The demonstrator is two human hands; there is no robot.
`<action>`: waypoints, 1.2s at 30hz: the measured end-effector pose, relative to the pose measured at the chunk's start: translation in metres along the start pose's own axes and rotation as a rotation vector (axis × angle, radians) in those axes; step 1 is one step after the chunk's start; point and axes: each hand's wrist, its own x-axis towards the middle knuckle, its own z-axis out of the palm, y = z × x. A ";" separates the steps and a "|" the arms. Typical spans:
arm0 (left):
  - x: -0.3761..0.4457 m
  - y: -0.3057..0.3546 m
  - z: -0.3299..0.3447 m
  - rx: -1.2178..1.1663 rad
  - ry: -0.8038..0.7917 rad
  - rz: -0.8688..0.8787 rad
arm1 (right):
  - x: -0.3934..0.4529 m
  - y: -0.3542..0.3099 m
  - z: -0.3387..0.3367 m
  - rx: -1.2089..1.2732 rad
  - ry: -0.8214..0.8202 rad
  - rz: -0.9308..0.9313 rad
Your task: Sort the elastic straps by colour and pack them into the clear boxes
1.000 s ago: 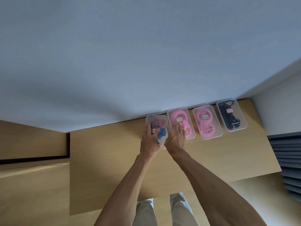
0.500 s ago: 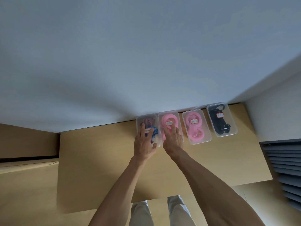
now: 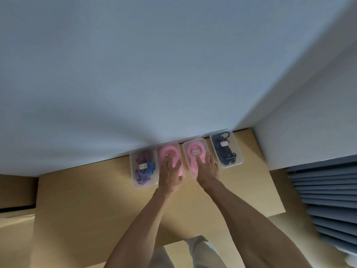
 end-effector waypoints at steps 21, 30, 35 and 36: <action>0.025 0.038 0.007 -0.086 0.113 0.003 | 0.024 0.037 0.007 0.145 0.221 0.001; 0.050 0.057 0.004 0.001 0.056 0.068 | 0.036 0.055 0.014 0.241 0.076 0.153; 0.051 0.059 0.001 -0.070 0.094 0.068 | 0.036 0.045 0.013 0.246 0.104 0.110; 0.050 0.060 -0.001 -0.072 0.093 0.077 | 0.035 0.046 0.010 0.221 0.105 0.104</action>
